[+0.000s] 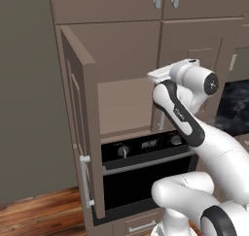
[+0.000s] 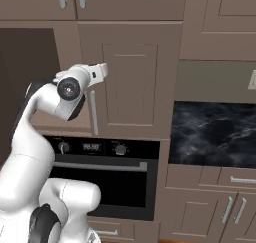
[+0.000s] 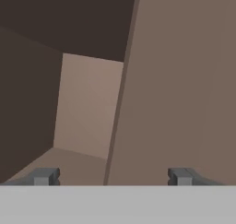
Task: Open the cabinet. Pick the spray and place it next to the sink. Then close the cabinet.
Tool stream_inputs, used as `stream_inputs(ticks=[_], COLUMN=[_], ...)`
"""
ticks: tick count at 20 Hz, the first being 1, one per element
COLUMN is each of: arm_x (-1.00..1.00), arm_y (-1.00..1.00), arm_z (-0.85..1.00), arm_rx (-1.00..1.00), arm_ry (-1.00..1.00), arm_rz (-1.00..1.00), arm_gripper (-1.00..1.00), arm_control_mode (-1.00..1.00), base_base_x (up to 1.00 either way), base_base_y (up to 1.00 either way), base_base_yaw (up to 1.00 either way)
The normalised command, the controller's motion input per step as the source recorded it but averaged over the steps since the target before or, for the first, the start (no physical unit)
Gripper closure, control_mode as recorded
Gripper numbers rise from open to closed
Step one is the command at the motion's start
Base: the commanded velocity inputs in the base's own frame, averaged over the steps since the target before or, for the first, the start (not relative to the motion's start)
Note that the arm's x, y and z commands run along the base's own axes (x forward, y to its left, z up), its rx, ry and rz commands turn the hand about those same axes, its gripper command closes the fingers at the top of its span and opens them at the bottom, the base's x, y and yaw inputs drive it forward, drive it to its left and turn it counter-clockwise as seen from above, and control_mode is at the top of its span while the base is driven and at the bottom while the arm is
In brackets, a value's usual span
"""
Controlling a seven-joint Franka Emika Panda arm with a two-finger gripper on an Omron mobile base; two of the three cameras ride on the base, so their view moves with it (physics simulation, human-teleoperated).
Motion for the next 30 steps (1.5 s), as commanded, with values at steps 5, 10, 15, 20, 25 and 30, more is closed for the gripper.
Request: stream_inputs(ticks=[5, 10, 15, 20, 25, 30], arm_x=[0.41, 0.36, -0.01, -0.74, -0.84, -0.32], arm_y=[0.0, 0.0, 0.0, 0.0, 0.0, -0.01], arm_z=[0.0, 0.0, 0.0, 0.02, 0.25, 0.39], arm_rx=[0.0, 0.0, 0.0, 0.0, -0.01, -0.07], arm_ry=[0.0, 0.0, 0.0, 0.07, 0.16, 0.36], arm_rz=[-0.01, 0.0, 0.0, 0.0, 0.0, -0.01], arm_gripper=[-1.0, -1.0, -1.0, -1.0, -1.0, -1.0], arm_control_mode=[-1.0, -1.0, -1.0, -1.0, -1.0, -1.0], base_base_x=[0.0, 0.0, 0.0, 0.0, 0.0, 0.0], base_base_y=[0.0, 0.0, 0.0, 0.0, 0.0, 0.0], base_base_yaw=[0.0, 0.0, 0.0, 0.0, 0.0, 0.0])
